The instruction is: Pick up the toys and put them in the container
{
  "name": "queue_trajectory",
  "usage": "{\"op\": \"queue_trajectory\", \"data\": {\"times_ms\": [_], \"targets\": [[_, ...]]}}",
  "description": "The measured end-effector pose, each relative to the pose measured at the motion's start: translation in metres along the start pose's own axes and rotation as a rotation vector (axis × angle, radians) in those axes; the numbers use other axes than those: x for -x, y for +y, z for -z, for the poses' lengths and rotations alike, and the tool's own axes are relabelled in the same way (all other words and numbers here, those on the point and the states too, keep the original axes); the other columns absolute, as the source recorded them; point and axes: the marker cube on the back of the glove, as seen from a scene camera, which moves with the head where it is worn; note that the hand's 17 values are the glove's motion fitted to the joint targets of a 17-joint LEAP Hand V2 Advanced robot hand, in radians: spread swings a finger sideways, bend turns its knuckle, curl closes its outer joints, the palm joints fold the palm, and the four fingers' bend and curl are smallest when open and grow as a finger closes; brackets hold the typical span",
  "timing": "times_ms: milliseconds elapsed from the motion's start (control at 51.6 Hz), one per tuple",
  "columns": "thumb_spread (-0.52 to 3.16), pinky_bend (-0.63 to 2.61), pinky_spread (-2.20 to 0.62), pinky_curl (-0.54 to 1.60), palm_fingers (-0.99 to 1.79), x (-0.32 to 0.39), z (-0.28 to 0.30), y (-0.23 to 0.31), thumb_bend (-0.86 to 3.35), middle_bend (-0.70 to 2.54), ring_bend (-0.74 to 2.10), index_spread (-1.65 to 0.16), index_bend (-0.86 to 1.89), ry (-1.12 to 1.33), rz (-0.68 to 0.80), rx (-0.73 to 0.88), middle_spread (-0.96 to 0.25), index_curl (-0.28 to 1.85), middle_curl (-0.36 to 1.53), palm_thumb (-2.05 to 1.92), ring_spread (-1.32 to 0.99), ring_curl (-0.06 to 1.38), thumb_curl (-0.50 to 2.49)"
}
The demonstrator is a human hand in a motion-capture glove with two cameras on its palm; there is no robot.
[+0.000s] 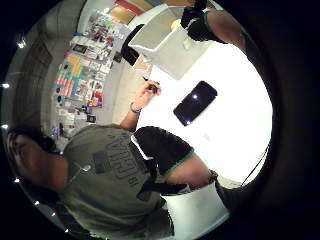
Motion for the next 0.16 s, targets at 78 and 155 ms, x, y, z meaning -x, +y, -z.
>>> {"op": "queue_trajectory", "data": {"times_ms": [78, 155], "targets": [[1.09, 0.71, 0.03, 0.3, 0.15, 0.0023, -0.0004, 0.0009, -0.06, 0.25, 0.48, -0.46, 0.29, -0.105, -0.158, 0.005, -0.13, 0.58, 0.48, -0.07, -0.18, 0.32, 0.3], [1.09, 0.69, 0.03, 0.3, 0.16, 0.0004, -0.0025, 0.0028, -0.05, 0.25, 0.47, -0.46, 0.29, -0.118, -0.156, 0.001, -0.12, 0.57, 0.47, -0.06, -0.18, 0.32, 0.3]]}}
